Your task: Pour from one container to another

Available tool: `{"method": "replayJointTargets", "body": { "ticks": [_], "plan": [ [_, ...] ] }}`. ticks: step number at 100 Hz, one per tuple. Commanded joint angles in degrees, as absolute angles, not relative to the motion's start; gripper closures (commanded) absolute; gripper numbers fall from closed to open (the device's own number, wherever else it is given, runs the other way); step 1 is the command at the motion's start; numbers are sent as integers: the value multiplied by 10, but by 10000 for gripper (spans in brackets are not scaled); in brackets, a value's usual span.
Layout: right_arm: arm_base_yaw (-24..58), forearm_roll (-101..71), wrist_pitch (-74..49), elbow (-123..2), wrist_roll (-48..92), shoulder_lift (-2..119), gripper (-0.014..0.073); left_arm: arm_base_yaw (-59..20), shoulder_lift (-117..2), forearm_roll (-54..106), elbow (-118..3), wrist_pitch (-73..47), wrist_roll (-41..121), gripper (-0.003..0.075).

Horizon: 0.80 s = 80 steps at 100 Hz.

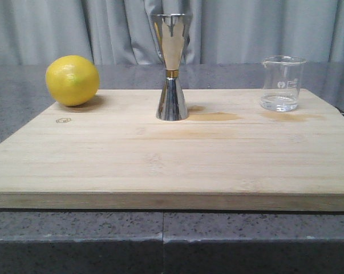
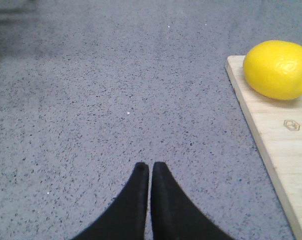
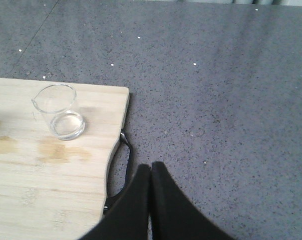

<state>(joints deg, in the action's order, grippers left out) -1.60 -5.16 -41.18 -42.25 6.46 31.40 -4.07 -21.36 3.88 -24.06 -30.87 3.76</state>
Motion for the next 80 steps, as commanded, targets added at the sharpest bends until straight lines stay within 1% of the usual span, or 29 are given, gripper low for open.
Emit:
{"method": "replayJointTargets", "body": {
  "ticks": [1,15,30,46,53,57,80],
  "plan": [
    [-19,-51,-369,-435,71,315,665,-37,-154,46,-187,-212,31,739],
    [-19,-51,-369,-435,71,315,665,-37,-52,46,-95,-163,31,739],
    [-19,-51,-369,-435,71,315,665,-37,18,46,-41,-133,31,739],
    [-19,-51,-371,-435,71,315,665,-37,15,46,-2,-57,31,739],
    [-19,-51,-372,-435,71,315,665,-37,15,46,21,0,31,739],
    [-19,-51,-372,-435,71,315,665,-37,15,46,18,-19,31,739],
    [-19,-51,-372,-435,71,315,665,-37,15,46,19,-16,31,739]
  ]
}}
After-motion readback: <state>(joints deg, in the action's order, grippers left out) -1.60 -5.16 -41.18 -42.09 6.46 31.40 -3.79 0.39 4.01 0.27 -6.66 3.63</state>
